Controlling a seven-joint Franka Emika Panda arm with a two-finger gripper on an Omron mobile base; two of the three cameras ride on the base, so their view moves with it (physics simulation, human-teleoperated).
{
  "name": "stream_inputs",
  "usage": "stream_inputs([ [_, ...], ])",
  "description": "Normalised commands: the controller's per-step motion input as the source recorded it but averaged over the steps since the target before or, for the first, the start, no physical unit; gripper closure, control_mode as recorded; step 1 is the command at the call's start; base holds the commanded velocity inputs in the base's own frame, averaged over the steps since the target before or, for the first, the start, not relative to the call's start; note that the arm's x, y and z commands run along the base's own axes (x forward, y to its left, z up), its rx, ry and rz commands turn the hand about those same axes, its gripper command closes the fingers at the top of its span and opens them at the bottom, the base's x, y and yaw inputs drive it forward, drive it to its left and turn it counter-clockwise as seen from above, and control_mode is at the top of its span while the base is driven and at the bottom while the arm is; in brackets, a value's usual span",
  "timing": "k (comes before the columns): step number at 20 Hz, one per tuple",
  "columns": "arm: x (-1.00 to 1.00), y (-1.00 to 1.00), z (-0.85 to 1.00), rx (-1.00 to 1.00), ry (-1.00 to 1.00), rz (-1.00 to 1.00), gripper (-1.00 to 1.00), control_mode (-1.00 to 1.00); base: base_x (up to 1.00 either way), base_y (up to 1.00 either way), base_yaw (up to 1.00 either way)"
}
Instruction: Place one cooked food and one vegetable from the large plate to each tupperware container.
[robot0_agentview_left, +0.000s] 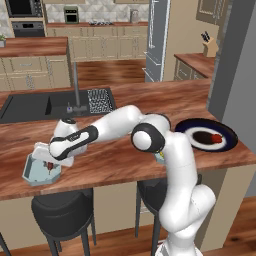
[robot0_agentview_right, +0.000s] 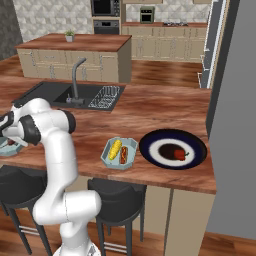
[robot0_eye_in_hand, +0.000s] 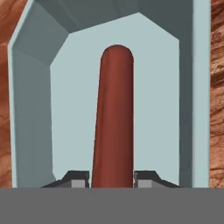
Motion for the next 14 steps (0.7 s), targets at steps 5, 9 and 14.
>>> stream_inputs([
  [5,-0.04,0.0,0.04,0.0,0.0,0.0,-1.0,-1.0,0.0,0.0,0.0],
  [9,-0.2,-0.04,0.47,0.0,-0.02,0.0,-1.0,-1.0,0.0,0.0,0.0],
  [14,-0.27,-0.22,0.73,0.0,-0.03,0.0,-1.0,-1.0,0.0,0.0,0.0],
])
